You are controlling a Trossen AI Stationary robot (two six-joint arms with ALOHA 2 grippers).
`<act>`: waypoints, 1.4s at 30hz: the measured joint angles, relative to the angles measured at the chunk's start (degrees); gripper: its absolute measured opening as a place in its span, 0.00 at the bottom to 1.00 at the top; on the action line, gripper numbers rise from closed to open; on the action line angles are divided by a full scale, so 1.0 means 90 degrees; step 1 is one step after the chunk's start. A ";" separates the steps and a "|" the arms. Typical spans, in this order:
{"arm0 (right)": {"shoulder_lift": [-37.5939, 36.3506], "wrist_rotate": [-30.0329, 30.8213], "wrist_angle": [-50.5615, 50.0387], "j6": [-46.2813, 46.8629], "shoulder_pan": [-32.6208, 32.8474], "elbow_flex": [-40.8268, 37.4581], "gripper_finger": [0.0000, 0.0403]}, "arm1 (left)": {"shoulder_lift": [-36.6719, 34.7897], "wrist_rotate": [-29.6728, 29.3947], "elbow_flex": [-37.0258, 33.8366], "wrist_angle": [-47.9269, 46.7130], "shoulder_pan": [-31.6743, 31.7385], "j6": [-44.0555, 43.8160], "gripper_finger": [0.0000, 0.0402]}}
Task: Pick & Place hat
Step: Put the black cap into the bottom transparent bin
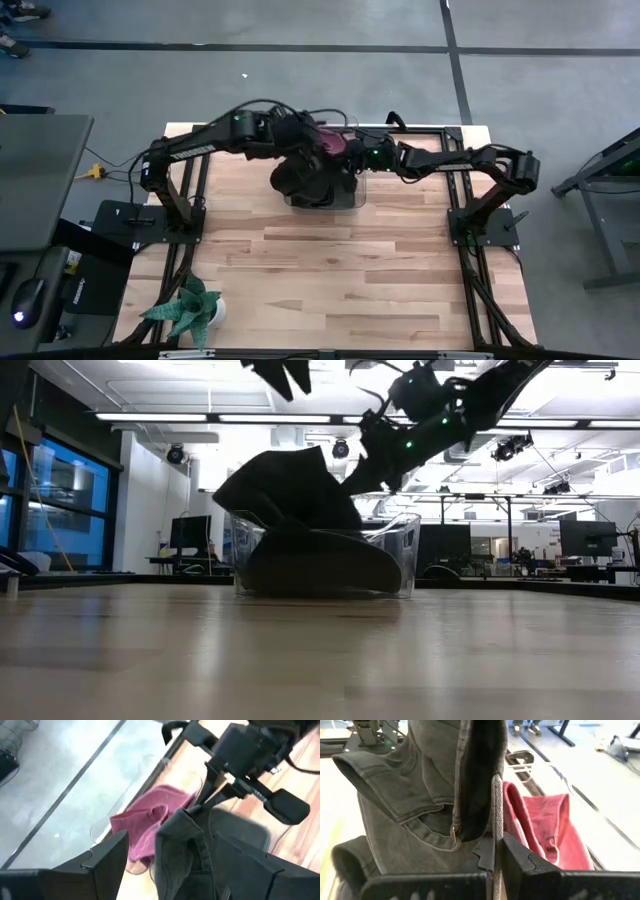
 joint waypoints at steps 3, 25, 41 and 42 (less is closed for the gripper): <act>-0.0335 -0.0014 -0.0544 0.0183 0.0000 0.0000 0.01 | 0.0000 0.0082 0.0304 -0.0046 0.0005 -0.0066 0.68; 0.0459 -0.0802 -0.5808 -0.0489 -0.0311 0.2916 0.01 | 0.0002 0.0651 0.0492 -0.0259 0.0000 -0.0515 0.65; 0.1204 -0.1005 -0.5676 -0.0674 -0.0216 0.2919 0.01 | -0.1222 0.3089 0.0490 -0.0197 0.1188 -0.0843 0.65; 0.1207 -0.1002 -0.5660 -0.0697 -0.0211 0.2919 0.01 | -0.1292 0.3408 0.0491 -0.0087 0.1355 -0.0849 0.65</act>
